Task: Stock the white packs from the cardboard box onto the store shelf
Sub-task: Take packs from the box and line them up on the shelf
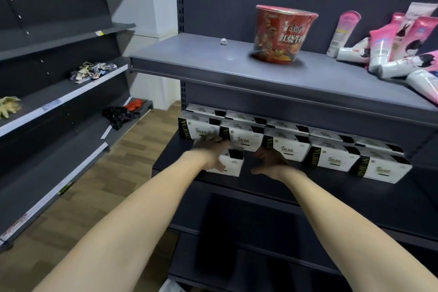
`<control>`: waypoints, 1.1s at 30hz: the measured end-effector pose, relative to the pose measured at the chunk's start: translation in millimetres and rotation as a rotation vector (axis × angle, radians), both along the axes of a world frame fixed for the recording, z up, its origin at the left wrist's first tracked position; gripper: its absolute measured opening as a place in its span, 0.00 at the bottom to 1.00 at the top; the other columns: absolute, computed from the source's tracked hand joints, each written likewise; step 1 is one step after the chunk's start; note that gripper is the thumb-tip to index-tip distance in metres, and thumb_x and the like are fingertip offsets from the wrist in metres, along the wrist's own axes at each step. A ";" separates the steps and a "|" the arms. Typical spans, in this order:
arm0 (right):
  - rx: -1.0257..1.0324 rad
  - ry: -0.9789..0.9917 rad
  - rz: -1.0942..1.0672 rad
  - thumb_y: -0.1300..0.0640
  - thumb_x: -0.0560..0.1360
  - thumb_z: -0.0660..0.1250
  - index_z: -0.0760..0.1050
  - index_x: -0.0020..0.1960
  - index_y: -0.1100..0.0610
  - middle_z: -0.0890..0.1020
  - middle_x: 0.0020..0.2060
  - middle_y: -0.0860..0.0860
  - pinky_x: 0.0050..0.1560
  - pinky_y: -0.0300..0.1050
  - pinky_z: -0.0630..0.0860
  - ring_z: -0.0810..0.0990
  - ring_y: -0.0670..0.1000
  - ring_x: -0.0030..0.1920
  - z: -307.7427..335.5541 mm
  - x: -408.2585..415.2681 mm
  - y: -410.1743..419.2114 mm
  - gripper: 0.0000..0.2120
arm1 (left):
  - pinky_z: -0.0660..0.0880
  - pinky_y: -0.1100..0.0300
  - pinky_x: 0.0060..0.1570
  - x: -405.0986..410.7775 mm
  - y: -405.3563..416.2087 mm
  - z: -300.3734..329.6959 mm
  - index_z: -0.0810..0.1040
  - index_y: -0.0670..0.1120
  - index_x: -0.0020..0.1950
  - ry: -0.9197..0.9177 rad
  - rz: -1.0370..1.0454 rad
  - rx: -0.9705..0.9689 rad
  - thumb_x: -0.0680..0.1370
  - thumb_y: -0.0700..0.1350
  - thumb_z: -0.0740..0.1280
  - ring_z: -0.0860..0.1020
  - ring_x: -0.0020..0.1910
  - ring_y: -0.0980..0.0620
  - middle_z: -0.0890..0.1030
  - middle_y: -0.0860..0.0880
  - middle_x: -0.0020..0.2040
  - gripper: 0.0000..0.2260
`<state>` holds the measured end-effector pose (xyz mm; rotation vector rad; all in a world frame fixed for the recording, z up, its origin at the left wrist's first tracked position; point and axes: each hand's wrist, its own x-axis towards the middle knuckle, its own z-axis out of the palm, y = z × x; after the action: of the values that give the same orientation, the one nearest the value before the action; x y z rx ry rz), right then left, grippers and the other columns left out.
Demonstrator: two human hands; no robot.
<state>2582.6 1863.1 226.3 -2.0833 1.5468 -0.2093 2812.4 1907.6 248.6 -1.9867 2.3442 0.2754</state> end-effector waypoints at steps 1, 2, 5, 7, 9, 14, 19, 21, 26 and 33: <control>-0.009 0.008 0.008 0.56 0.70 0.77 0.72 0.63 0.51 0.74 0.59 0.49 0.56 0.46 0.74 0.75 0.52 0.59 0.4 0.4 -2.4 0.24 | 0.54 0.47 0.76 -7.1 -1.1 -2.6 0.59 0.55 0.78 0.003 -0.010 -0.028 0.76 0.52 0.72 0.53 0.79 0.43 0.59 0.50 0.79 0.34; -0.011 0.012 0.014 0.57 0.70 0.77 0.72 0.62 0.51 0.74 0.59 0.49 0.57 0.46 0.74 0.75 0.52 0.59 0.6 1.1 -5.5 0.23 | 0.55 0.48 0.75 -12.5 -2.3 -5.0 0.60 0.54 0.77 -0.014 -0.015 -0.056 0.76 0.50 0.71 0.55 0.78 0.43 0.60 0.49 0.79 0.32; -0.032 0.017 0.044 0.58 0.70 0.77 0.72 0.58 0.50 0.75 0.58 0.50 0.55 0.47 0.75 0.76 0.53 0.58 0.9 9.3 -14.5 0.21 | 0.58 0.48 0.74 -11.8 -9.8 -10.5 0.59 0.51 0.78 -0.078 0.006 -0.098 0.78 0.44 0.70 0.56 0.78 0.42 0.59 0.48 0.79 0.31; -0.060 0.024 0.080 0.58 0.71 0.76 0.73 0.60 0.52 0.75 0.58 0.51 0.55 0.47 0.75 0.75 0.54 0.58 2.2 21.6 -18.7 0.21 | 0.55 0.48 0.76 1.0 -14.4 -10.9 0.58 0.50 0.79 -0.121 0.034 -0.134 0.78 0.38 0.66 0.53 0.79 0.41 0.55 0.48 0.80 0.32; -0.083 0.023 0.112 0.57 0.71 0.76 0.73 0.62 0.54 0.74 0.59 0.51 0.57 0.49 0.75 0.75 0.54 0.58 2.9 37.1 -22.3 0.23 | 0.53 0.49 0.76 20.7 -16.3 -10.7 0.54 0.50 0.81 -0.157 0.067 -0.168 0.79 0.34 0.63 0.50 0.80 0.42 0.49 0.47 0.82 0.33; -0.087 -0.052 0.157 0.57 0.69 0.77 0.73 0.64 0.54 0.75 0.60 0.53 0.59 0.51 0.76 0.76 0.55 0.59 -0.2 75.0 -28.6 0.25 | 0.61 0.49 0.73 66.8 -17.8 -18.3 0.54 0.51 0.81 -0.143 0.128 -0.265 0.79 0.35 0.63 0.54 0.78 0.42 0.49 0.45 0.81 0.34; -0.108 -0.070 0.167 0.58 0.70 0.77 0.73 0.67 0.57 0.76 0.61 0.54 0.61 0.50 0.75 0.76 0.55 0.61 -3.6 95.4 -33.8 0.27 | 0.61 0.49 0.72 67.9 -31.3 -24.0 0.59 0.48 0.78 -0.106 0.082 -0.359 0.76 0.33 0.66 0.58 0.76 0.41 0.54 0.45 0.79 0.33; -0.113 -0.055 0.173 0.57 0.70 0.77 0.74 0.66 0.57 0.76 0.61 0.54 0.60 0.50 0.76 0.76 0.55 0.60 -4.9 96.8 -36.0 0.27 | 0.61 0.50 0.72 65.6 -37.8 -25.7 0.61 0.47 0.78 -0.102 0.065 -0.386 0.75 0.31 0.65 0.59 0.75 0.41 0.57 0.44 0.78 0.33; -0.120 -0.040 0.170 0.58 0.71 0.76 0.73 0.67 0.58 0.75 0.64 0.55 0.62 0.52 0.74 0.75 0.56 0.62 -3.8 95.9 -42.4 0.26 | 0.61 0.49 0.73 67.6 -48.9 -24.1 0.63 0.44 0.77 -0.101 -0.010 -0.388 0.76 0.32 0.64 0.61 0.74 0.39 0.63 0.44 0.75 0.30; -0.110 -0.012 0.159 0.59 0.71 0.75 0.73 0.67 0.57 0.74 0.64 0.55 0.60 0.51 0.75 0.75 0.56 0.62 -6.2 96.4 -47.4 0.26 | 0.61 0.47 0.73 65.4 -52.4 -26.6 0.63 0.44 0.77 -0.152 -0.018 -0.379 0.74 0.32 0.65 0.64 0.73 0.38 0.65 0.44 0.75 0.32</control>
<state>2679.0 1815.6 220.0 -2.2743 1.3822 -0.2533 2877.8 1855.2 222.1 -2.0424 2.4560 -0.3354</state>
